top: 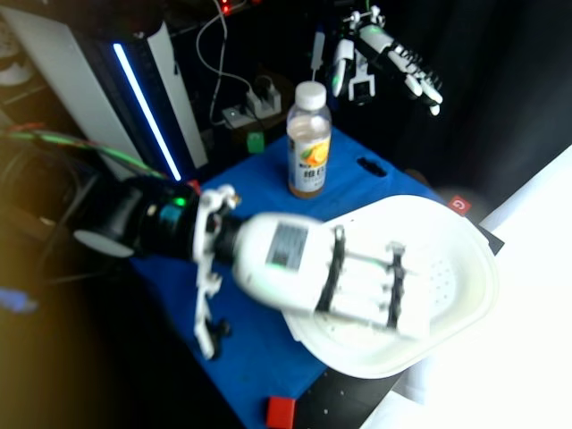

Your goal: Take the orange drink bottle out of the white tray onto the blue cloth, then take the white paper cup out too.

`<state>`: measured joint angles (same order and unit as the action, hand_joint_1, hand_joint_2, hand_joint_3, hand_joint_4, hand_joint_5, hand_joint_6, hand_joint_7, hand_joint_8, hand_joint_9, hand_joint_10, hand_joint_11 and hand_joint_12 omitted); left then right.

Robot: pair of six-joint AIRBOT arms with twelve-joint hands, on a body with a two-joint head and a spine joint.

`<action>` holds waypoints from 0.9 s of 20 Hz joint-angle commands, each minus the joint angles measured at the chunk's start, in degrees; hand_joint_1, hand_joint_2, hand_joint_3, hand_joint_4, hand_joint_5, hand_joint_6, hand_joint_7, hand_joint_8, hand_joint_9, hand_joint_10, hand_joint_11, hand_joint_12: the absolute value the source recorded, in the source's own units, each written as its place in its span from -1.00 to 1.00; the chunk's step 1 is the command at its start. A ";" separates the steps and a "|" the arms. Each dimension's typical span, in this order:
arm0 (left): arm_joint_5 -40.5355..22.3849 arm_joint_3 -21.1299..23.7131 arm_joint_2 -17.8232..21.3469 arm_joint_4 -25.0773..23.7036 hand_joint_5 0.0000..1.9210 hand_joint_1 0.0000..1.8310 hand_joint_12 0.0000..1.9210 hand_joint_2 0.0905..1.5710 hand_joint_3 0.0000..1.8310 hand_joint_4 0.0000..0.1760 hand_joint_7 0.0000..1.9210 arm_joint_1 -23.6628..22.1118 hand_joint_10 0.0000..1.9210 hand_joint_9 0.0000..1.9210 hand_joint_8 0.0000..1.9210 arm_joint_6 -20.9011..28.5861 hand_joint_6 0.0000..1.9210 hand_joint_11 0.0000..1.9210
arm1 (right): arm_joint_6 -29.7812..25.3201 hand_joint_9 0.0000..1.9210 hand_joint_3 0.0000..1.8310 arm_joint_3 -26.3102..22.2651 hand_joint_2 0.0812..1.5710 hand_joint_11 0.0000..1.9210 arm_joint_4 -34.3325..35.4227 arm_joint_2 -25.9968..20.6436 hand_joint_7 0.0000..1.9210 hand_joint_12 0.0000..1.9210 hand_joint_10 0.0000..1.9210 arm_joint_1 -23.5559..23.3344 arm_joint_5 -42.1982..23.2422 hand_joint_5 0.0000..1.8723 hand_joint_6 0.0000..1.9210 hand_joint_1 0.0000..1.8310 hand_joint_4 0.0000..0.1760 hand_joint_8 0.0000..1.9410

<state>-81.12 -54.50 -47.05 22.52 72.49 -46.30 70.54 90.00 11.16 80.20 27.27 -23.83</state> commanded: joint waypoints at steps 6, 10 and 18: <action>-7.67 -0.31 -0.33 0.29 -0.91 -0.63 -0.37 0.42 -1.00 0.14 -0.98 -0.46 -0.99 -0.93 -1.00 0.51 -1.00 -1.00 | -4.38 -0.59 -0.99 0.12 0.49 -0.41 -0.40 -0.11 -0.80 1.00 0.86 -1.16 -5.75 -0.92 0.57 0.05 -1.00 0.54; -7.77 -0.38 -0.49 0.43 -0.91 -0.61 -0.39 0.46 -0.99 0.00 -0.98 -0.45 -0.99 -0.94 -1.00 0.52 -1.00 -1.00 | -4.39 -0.65 -1.00 -0.78 0.50 -0.51 -0.48 -1.08 -0.81 1.00 0.92 -1.16 -6.25 -0.94 0.70 0.04 -1.00 0.64; -7.89 -0.47 -0.64 0.78 -0.91 -0.58 -0.43 0.48 -1.00 0.02 -0.99 -0.44 -1.00 -0.94 -1.00 0.54 -1.00 -1.00 | -4.82 -0.66 -1.00 -10.07 0.47 -0.57 -4.71 -8.23 -0.76 1.00 0.99 -2.16 -15.89 -0.90 0.74 0.06 -1.00 0.78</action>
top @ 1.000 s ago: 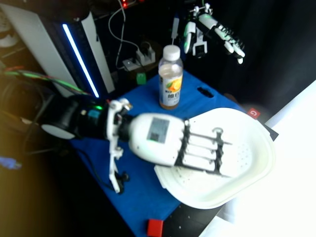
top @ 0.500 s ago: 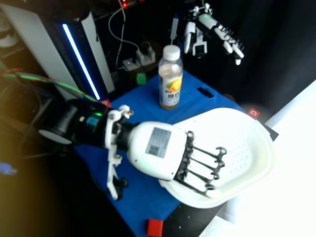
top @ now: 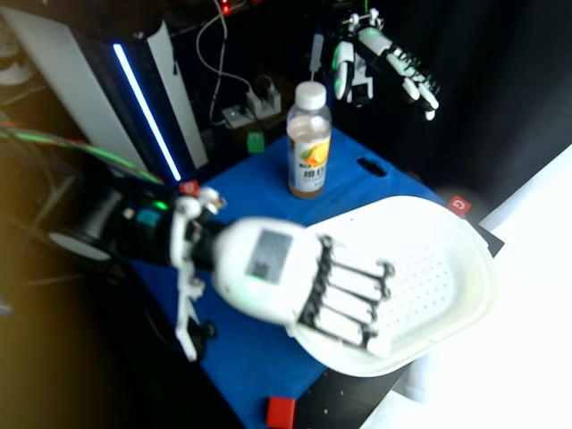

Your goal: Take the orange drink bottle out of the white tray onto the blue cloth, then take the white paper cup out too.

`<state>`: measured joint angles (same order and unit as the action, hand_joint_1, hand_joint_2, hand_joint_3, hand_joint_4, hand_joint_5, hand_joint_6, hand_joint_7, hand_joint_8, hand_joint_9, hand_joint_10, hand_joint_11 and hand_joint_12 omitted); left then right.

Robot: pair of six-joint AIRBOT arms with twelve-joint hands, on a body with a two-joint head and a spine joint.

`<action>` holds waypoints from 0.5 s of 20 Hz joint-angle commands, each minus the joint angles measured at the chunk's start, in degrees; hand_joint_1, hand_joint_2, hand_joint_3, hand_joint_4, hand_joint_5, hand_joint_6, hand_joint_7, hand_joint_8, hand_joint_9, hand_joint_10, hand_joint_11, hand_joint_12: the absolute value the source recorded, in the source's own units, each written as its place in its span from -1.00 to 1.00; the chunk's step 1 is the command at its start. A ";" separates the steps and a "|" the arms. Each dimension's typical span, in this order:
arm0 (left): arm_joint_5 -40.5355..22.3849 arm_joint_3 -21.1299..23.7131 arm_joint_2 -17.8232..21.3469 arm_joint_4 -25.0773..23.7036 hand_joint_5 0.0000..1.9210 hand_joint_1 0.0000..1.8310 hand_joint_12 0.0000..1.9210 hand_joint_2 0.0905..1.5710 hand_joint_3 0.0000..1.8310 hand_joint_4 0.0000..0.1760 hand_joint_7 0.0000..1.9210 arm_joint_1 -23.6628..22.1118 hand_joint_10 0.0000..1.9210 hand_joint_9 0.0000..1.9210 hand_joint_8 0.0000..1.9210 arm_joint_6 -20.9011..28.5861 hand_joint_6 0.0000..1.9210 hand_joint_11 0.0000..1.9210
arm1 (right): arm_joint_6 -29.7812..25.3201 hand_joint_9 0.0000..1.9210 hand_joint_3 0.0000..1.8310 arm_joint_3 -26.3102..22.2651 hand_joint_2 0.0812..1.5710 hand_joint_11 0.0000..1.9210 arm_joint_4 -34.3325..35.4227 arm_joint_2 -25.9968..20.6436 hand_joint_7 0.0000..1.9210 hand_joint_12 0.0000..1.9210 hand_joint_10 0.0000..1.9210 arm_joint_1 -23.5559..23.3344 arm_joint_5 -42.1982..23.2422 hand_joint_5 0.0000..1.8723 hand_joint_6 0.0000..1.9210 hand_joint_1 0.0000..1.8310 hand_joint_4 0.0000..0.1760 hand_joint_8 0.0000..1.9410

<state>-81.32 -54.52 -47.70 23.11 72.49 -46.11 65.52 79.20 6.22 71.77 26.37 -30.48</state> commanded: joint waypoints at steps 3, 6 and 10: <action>-7.86 -0.41 0.02 0.45 -0.89 -0.55 -0.47 0.43 -1.00 0.19 -0.97 -0.43 -1.00 -0.93 -0.99 0.35 -0.99 -1.00 | -6.09 -0.73 -1.00 -4.33 0.49 -0.75 -6.13 -4.20 -0.83 1.00 0.99 -1.34 -14.35 -1.00 0.75 -0.02 -1.00 0.71; -8.26 -0.28 0.02 0.73 -0.91 -0.55 -0.47 0.44 -1.00 0.23 -0.97 -0.21 -1.00 -0.94 -1.00 0.35 -1.00 -1.00 | -6.09 -0.65 -1.00 -11.52 0.48 -0.43 -9.50 -9.22 -0.88 1.00 1.00 -0.83 -18.73 -1.00 0.83 0.02 -1.00 0.81; -9.01 -0.04 0.02 1.46 -0.91 -0.56 -0.37 0.40 -1.00 0.62 -0.97 0.47 -1.00 -0.93 -1.00 0.53 -1.00 -1.00 | -7.84 -0.66 -1.00 -19.04 0.49 -0.45 -14.70 -15.43 -0.85 1.00 1.00 3.93 -21.10 -0.95 0.90 0.11 -1.00 0.97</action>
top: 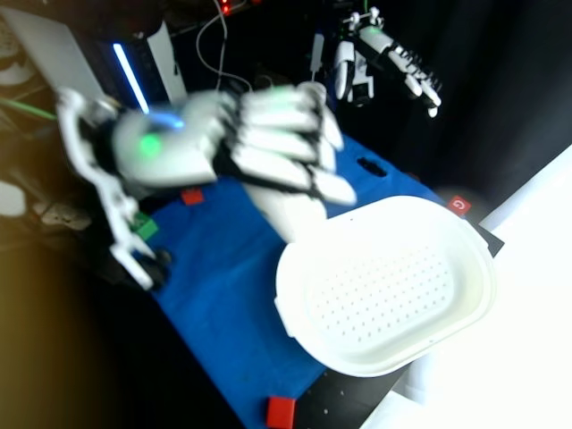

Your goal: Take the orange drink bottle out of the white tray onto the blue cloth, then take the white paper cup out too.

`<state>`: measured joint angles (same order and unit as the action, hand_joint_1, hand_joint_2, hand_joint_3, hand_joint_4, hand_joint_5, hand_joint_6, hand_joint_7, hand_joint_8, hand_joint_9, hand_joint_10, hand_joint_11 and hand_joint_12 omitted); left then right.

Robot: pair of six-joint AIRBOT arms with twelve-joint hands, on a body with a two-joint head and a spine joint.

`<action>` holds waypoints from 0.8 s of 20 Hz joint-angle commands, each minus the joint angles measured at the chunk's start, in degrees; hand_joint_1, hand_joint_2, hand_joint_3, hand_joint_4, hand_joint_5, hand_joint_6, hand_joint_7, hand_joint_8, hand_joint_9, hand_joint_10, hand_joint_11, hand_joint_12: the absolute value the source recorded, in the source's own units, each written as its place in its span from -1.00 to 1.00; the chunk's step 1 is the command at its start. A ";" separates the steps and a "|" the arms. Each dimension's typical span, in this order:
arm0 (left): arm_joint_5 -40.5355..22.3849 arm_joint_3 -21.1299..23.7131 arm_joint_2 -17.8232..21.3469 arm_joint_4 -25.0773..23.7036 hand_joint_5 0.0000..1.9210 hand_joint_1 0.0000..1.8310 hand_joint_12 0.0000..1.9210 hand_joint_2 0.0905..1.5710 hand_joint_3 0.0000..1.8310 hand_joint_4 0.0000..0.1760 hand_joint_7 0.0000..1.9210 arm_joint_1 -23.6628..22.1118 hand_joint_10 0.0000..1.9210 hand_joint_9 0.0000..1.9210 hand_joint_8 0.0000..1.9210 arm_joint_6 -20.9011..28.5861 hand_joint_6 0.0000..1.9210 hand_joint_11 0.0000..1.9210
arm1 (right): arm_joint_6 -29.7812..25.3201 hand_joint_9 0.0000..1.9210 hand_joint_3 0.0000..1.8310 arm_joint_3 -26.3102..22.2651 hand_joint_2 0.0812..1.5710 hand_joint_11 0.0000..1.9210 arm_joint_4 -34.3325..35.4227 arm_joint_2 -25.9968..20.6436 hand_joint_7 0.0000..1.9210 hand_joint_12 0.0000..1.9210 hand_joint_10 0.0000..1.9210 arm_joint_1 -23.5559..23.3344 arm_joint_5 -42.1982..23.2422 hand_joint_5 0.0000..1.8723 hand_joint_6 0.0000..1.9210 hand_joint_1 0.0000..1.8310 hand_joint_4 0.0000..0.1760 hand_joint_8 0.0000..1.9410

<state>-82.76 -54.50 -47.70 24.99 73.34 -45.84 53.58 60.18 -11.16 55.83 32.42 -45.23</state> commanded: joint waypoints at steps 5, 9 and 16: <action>-7.91 0.03 -0.04 0.15 -0.93 -0.59 -0.48 0.41 -1.00 0.45 -0.99 0.15 -1.00 -0.96 -1.00 0.48 -1.00 -1.00 | -13.59 -0.28 -1.00 1.53 0.45 -0.12 -4.48 0.45 -0.61 1.00 1.00 4.41 -8.05 -0.93 0.82 -0.04 -1.00 1.00; -7.97 0.06 -0.04 0.27 -0.93 -0.54 -0.41 0.47 -0.99 0.03 -1.00 0.15 -1.00 -0.95 -1.00 0.48 -1.00 -1.00 | -13.62 -0.34 -1.00 2.02 0.41 -0.07 -4.50 1.29 -0.78 1.00 1.00 7.75 -5.31 -0.96 0.86 0.10 -1.00 1.00; -8.21 0.09 -0.03 0.49 -0.93 -0.61 -0.52 0.49 -1.00 0.12 -1.00 0.18 -0.99 -0.97 -1.00 0.48 -1.00 -1.00 | -13.62 -0.99 -1.00 2.18 0.41 -1.00 -4.91 1.47 -0.99 0.38 -0.45 9.34 -2.83 -1.00 -0.89 -0.38 -1.00 -0.89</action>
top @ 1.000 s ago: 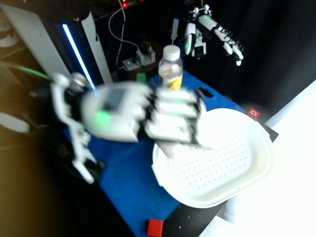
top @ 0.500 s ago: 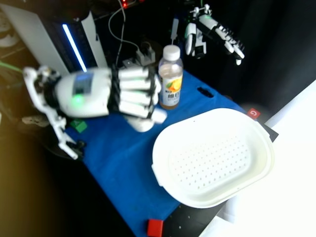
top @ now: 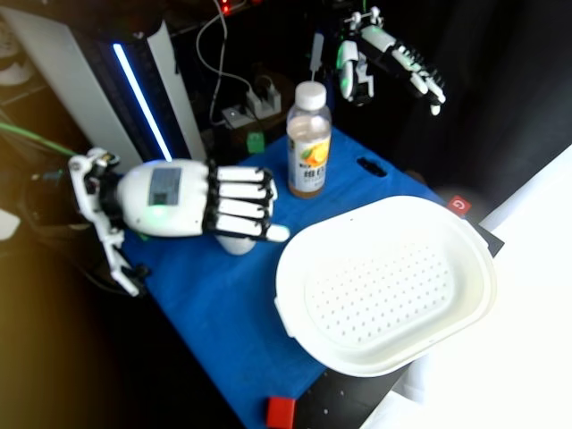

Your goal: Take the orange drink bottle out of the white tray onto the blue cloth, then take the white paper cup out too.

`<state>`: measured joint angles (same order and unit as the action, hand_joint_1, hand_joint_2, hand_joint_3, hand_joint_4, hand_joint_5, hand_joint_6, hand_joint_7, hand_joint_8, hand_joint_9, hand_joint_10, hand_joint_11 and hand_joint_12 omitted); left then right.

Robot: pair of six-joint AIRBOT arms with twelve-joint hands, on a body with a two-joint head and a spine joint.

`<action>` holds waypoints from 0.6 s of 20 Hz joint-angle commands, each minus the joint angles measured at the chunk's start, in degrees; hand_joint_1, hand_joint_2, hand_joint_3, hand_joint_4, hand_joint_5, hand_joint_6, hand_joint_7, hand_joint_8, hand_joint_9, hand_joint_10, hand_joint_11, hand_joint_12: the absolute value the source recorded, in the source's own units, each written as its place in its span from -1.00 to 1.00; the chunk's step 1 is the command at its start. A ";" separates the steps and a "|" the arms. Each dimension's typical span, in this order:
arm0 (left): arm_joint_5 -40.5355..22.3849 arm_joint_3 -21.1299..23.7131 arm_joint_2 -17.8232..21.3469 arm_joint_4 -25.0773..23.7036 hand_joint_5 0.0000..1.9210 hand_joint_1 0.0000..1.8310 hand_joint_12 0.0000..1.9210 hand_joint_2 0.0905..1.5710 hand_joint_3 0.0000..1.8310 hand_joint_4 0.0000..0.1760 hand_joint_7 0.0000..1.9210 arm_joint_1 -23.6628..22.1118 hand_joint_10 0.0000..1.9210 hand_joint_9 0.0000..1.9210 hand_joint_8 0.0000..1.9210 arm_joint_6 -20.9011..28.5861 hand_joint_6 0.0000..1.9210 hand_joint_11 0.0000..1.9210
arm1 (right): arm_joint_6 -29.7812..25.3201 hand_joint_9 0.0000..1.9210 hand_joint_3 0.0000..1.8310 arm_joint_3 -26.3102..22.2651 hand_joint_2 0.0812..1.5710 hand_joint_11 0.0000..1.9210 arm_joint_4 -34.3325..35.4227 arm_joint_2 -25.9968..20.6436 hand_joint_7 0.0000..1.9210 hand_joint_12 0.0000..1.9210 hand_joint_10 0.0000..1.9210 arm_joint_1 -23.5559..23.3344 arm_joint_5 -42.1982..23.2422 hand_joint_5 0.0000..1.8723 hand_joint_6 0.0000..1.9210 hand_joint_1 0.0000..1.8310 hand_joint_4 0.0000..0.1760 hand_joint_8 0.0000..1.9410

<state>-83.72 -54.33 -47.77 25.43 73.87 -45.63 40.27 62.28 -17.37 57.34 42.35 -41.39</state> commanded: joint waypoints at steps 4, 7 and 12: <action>-7.53 -0.08 0.04 0.29 -0.93 -0.62 -0.59 0.47 -1.00 0.34 -1.00 -0.25 -1.00 -0.98 -1.00 0.29 -1.00 -1.00 | -0.65 -0.99 -1.00 -0.38 0.33 -1.00 1.16 -1.11 -1.00 0.16 -0.91 -0.50 -6.37 -1.00 -1.00 -0.37 -0.70 -1.00; -7.96 -0.05 0.02 0.50 -0.93 -0.61 -0.55 0.48 -1.00 -0.05 -1.00 0.06 -1.00 -0.99 -1.00 0.36 -0.99 -1.00 | -2.28 -1.00 -1.00 -0.45 0.31 -1.00 0.97 -1.86 -1.00 0.25 -0.99 -0.47 -6.41 -1.00 -1.00 -0.33 -0.53 -1.00; -8.61 0.07 0.02 1.00 -0.92 -0.62 -0.48 0.47 -1.00 -0.01 -1.00 0.52 -1.00 -0.99 -1.00 0.37 -1.00 -1.00 | -2.36 -1.00 -1.00 -1.27 0.31 -1.00 0.93 -3.21 -1.00 0.17 -1.00 -0.48 -7.01 -1.00 -1.00 -0.34 -0.53 -1.00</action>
<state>-84.71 -54.33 -47.77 26.37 74.54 -45.60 38.28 61.28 -17.82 54.30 42.37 -41.45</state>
